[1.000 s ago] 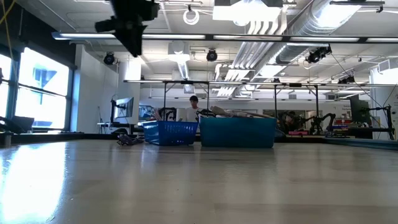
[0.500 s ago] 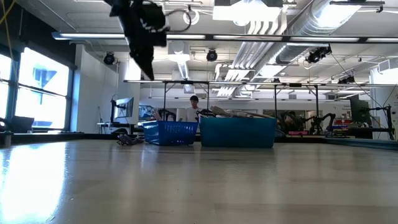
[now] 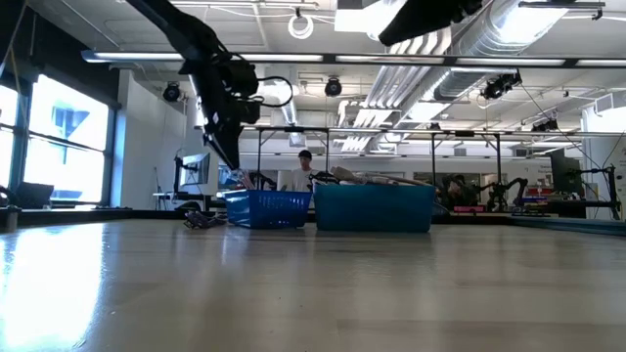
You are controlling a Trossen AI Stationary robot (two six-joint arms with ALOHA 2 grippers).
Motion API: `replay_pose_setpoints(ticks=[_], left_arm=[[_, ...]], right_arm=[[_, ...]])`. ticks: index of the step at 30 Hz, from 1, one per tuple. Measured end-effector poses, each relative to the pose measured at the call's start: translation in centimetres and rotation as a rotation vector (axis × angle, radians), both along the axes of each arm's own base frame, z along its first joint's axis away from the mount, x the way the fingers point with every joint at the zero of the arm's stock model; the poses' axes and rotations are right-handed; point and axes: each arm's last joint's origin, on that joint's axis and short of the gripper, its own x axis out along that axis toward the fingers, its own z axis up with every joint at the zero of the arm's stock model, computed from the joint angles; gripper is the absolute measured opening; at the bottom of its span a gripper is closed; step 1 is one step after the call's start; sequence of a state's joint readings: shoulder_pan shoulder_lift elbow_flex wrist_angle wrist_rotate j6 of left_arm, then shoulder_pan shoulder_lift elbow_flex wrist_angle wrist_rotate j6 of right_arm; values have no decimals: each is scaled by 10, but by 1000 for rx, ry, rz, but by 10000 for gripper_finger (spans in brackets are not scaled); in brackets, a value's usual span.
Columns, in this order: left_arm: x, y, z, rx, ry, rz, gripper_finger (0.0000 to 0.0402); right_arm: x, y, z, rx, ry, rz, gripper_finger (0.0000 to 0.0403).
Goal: Pick & Place USB Port
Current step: Put the purple charger cable into the blue bin
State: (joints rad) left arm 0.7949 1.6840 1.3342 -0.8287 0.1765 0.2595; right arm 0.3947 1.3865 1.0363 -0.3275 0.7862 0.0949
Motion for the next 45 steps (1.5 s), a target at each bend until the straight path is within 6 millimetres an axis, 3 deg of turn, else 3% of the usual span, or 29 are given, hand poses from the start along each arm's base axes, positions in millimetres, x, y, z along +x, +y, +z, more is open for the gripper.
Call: replay_pose_setpoints(ticks=[7, 12, 17, 21, 31, 45], left_arm=[[-2, 0, 15, 63, 20, -72, 85], [4, -8, 21, 132, 113, -162, 85], [7, -12, 22, 75, 54, -174, 89], [6, -14, 21, 33, 52, -160, 120], [-7, -30, 16, -144, 208, -54, 253], [14, -76, -13, -189, 330, 138, 269]], right_arm=[[-5, -4, -20, -43, 17, -47, 236], [-6, -5, -24, -58, 16, -64, 236], [-5, -5, -24, -43, 5, -64, 236], [-6, -4, -24, -23, -5, -68, 236], [-5, -3, -24, -2, 3, -44, 236], [-5, -2, -25, 49, 6, -14, 236]])
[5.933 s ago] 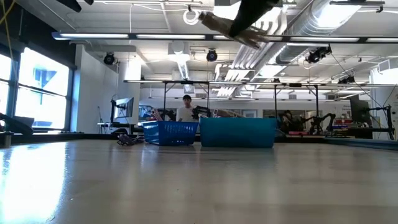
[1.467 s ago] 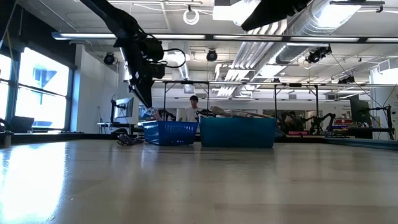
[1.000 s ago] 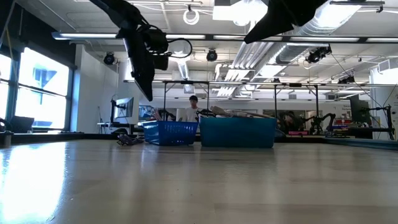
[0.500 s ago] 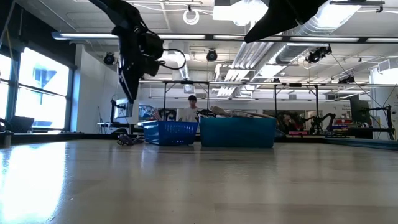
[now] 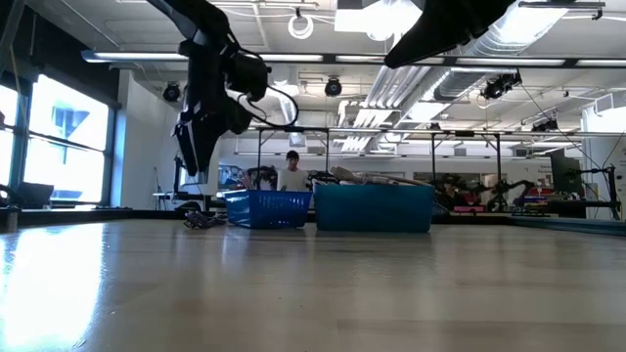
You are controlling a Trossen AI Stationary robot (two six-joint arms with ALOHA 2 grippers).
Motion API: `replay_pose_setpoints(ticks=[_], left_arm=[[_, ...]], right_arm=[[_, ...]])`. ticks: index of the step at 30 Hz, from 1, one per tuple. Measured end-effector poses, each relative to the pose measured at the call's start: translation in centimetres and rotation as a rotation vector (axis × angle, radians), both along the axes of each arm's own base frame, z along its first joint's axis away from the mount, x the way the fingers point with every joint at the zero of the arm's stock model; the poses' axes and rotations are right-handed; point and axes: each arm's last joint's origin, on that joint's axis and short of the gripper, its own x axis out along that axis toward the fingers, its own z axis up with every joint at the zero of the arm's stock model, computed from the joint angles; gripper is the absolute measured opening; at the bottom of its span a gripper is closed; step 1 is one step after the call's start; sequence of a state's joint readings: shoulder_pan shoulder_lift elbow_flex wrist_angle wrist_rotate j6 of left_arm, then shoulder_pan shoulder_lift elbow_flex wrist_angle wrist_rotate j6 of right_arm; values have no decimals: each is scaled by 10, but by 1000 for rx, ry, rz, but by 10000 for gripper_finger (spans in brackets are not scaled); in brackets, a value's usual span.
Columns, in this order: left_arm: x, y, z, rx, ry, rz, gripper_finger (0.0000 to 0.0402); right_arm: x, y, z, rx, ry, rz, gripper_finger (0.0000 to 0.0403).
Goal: Pick & Place USB Port
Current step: Put the purple charger cable into the blue bin
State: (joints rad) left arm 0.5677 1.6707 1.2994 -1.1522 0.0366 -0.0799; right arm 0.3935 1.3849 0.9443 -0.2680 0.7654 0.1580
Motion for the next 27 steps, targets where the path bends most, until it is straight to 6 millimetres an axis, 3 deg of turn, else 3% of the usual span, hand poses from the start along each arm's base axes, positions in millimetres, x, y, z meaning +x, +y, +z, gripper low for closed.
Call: replay_pose_setpoints(ticks=[18, 27], left_arm=[[-3, -9, -49, -25, -58, 80, 269], [0, -7, -54, -9, -124, 90, 269]], right_arm=[[0, 1, -1, 40, 9, 28, 236], [0, 2, -1, 52, 14, 42, 236]])
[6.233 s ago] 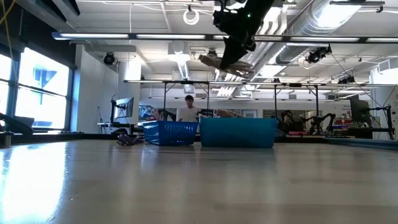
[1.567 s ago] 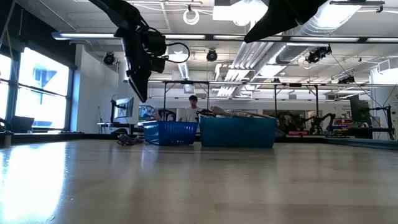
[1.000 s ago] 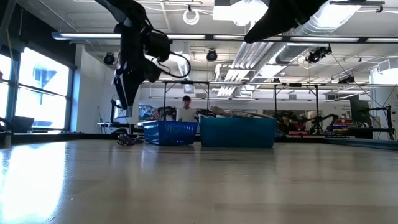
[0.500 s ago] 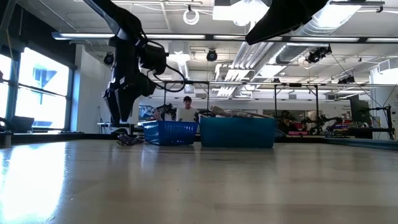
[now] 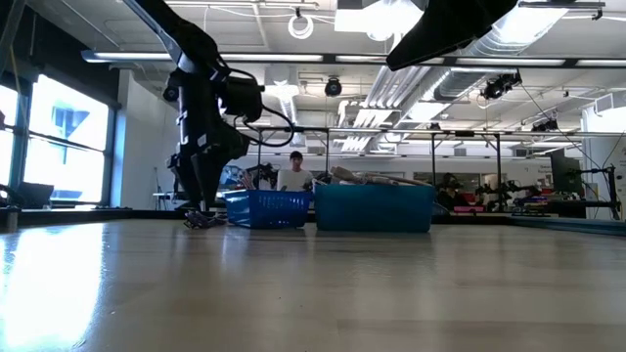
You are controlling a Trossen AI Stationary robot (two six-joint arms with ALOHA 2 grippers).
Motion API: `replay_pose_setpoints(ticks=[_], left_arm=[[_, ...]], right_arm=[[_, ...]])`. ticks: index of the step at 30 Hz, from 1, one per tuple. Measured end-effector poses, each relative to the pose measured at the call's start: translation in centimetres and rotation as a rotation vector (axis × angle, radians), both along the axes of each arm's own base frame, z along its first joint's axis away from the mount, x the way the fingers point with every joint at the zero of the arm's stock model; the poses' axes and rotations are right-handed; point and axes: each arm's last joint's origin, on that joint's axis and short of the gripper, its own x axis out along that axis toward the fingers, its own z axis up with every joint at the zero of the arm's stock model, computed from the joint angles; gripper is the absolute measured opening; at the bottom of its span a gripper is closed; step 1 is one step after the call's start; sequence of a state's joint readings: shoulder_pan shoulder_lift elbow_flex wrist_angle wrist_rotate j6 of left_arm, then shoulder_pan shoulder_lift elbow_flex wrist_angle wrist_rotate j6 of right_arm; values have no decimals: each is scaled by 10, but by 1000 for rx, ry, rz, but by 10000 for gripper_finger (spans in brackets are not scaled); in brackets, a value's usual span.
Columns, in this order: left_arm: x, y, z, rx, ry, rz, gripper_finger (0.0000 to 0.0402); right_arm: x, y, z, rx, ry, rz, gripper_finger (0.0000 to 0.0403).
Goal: Pick & Place USB Port
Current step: Put the purple charger cable into the blue bin
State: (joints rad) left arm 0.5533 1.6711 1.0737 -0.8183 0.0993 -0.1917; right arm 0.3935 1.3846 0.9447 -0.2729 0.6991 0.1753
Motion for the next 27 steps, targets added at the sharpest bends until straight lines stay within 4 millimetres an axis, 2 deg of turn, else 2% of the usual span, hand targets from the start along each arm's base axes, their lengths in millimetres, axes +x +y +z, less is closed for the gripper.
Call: replay_pose_setpoints(ticks=[27], left_arm=[[5, -2, 0, 65, 2, -8, 269]], right_arm=[[0, 0, 0, 9, 4, 11, 236]])
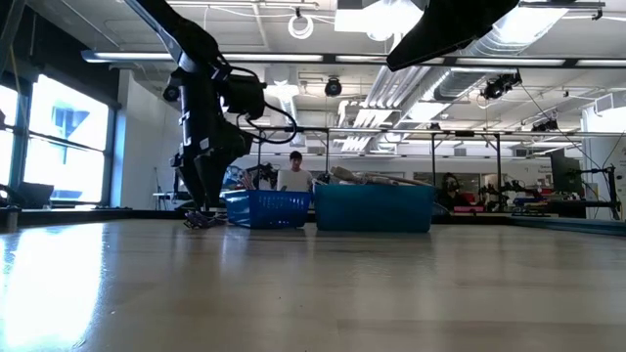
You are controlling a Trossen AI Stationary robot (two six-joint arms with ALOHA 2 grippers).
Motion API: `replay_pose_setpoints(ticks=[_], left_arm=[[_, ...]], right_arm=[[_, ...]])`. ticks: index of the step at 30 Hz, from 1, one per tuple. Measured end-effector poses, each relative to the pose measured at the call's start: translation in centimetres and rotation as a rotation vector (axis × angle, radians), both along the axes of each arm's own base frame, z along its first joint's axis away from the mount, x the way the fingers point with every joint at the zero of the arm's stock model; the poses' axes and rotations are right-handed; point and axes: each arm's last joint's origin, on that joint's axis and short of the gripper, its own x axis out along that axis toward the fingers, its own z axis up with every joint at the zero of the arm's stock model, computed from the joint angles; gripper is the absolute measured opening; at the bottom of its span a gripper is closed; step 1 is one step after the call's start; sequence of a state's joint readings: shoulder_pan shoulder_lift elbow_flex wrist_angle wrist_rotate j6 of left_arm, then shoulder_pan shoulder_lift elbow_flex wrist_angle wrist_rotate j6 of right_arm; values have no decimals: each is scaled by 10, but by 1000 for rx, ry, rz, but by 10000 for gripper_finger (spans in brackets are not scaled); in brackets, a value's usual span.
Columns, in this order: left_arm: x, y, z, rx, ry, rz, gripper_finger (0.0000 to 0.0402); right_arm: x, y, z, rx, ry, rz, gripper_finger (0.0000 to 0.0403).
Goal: Pick & Place USB Port
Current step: Put the purple charger cable into the blue bin
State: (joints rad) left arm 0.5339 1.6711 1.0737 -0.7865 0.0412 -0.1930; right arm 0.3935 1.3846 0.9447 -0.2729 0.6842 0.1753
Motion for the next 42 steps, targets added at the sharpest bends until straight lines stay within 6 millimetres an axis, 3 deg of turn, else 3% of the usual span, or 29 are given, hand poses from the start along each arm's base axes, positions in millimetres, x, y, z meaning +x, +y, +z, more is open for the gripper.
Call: replay_pose_setpoints(ticks=[8, 16, 37, 42], left_arm=[[-1, 0, -1, -2, 3, 0, 269], [-6, -3, -19, 8, -14, -3, 269], [-11, -7, -33, 38, -12, 23, 268], [-10, -7, -33, 46, -22, 23, 247]], right_arm=[[0, 0, 0, 1, 0, 1, 236], [0, 0, 0, 5, 2, 6, 236], [0, 0, 0, 4, 2, 5, 236], [0, 0, 0, 3, 4, 5, 236]])
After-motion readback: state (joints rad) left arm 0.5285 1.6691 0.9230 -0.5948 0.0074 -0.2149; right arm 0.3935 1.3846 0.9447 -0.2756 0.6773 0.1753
